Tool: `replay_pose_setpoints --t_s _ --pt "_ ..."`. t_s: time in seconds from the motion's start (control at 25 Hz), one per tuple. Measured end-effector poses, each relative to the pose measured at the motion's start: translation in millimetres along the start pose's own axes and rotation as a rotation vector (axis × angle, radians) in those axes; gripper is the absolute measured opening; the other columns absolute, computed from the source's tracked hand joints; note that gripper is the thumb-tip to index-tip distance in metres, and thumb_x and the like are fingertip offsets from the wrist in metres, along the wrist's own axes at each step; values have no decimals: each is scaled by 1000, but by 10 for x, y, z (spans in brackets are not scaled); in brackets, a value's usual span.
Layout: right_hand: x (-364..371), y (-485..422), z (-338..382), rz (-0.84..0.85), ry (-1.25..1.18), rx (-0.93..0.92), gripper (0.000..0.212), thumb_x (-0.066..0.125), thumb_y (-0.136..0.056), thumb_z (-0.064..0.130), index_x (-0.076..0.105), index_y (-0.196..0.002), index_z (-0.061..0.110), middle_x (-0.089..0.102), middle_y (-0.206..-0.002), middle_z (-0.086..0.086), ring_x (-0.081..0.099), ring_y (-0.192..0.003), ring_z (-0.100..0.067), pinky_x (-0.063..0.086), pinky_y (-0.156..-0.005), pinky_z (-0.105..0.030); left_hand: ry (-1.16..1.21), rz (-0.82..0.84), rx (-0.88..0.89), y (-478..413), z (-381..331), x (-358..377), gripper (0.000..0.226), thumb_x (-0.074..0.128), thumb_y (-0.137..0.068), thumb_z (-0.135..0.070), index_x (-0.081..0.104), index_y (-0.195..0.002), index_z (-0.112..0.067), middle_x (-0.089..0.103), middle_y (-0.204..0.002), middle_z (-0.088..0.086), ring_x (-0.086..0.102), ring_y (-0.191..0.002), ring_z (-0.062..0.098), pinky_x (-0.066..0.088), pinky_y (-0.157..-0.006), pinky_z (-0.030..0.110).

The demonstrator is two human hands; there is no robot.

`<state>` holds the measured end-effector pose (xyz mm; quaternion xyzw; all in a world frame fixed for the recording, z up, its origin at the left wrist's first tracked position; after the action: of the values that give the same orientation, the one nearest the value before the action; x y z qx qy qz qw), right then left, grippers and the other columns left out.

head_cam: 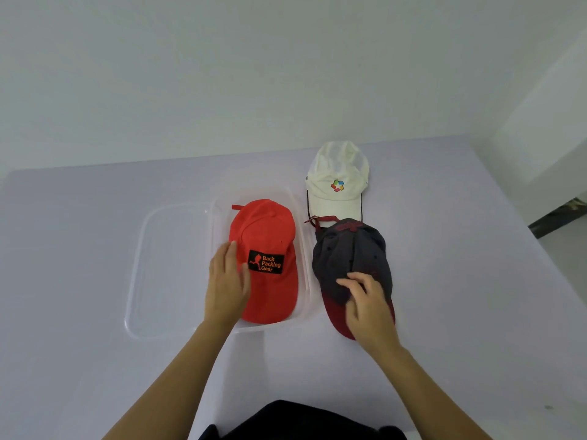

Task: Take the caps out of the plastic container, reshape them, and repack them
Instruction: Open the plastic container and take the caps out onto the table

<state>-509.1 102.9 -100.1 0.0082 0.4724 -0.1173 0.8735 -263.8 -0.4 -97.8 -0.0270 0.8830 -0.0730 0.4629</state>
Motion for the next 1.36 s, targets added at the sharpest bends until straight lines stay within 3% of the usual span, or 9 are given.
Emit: replay_pose_setpoints --t_s 0.12,0.2,0.36,0.48,0.72,1.0,1.12,1.24,1.36 --pt "283 -40 475 292 -224 9 63 48 -95 34 22 -148 12 15 -154 6 13 -142 -11 15 -117 -30 355 148 -380 -24 -88 142 68 56 -91 -35 28 -144 -5 34 -145 20 34 -133 35 30 -110 45" --pt "493 -38 643 408 -152 -17 76 48 -94 38 7 -150 7 -4 -157 1 -3 -145 -13 6 -117 -26 405 289 -629 17 -32 276 97 64 -74 -61 22 -147 -11 28 -149 19 28 -138 35 25 -112 47" --pt "641 -7 705 350 40 15 71 33 -87 33 18 -146 -3 -2 -159 -15 6 -147 -26 10 -117 -39 218 436 -602 72 35 465 123 72 -58 -68 10 -149 -13 14 -154 20 16 -141 40 18 -115 49" --pt "664 7 706 294 89 8 81 18 -77 40 24 -145 -2 4 -159 -15 12 -146 -28 13 -116 -44 170 417 -581 31 34 414 133 62 -38 -80 18 -144 -12 30 -147 16 28 -135 37 22 -112 48" --pt "698 26 699 351 76 52 88 5 -70 42 3 -149 3 -12 -159 -9 -6 -147 -25 4 -117 -43 88 330 -587 -8 -61 253 111 78 -51 -66 25 -134 -15 41 -131 21 39 -122 40 33 -102 48" --pt "440 -83 577 455 -169 25 74 26 -96 51 -11 -148 14 -28 -150 6 -25 -141 -14 -6 -119 -39 216 -52 -498 -12 -588 -175 80 82 -65 -38 32 -121 -11 47 -122 12 55 -106 34 46 -82 40" --pt "119 -81 778 456 -537 91 74 32 -93 56 -5 -149 26 -11 -156 15 -10 -144 -3 4 -119 -32 396 -161 -519 74 -659 -446 74 80 -68 -44 31 -118 -20 51 -121 7 57 -104 29 47 -84 39" --pt "-529 -363 533 349 -1120 266 60 55 -91 33 19 -138 40 35 -136 29 44 -122 12 42 -99 -16 660 -163 -409 16 -1313 -386 69 78 -69 -48 28 -113 -29 53 -118 4 61 -101 18 47 -81 30" --pt "-860 -643 -33 136 -1187 351 73 70 -81 7 30 -138 30 53 -126 15 60 -106 2 52 -84 -20 800 -77 -263 -92 -1911 -59 76 73 -64 -52 28 -121 -32 56 -122 3 64 -101 4 50 -86 27"
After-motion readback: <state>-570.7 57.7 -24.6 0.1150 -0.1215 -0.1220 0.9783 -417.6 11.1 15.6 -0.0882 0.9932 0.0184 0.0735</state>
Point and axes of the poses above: each hand's wrist, its own y-axis away from the middle knuckle, its own x-axis out of the palm, z = x × y, the point moved 4 cm from there along -y, towards the middle knuckle
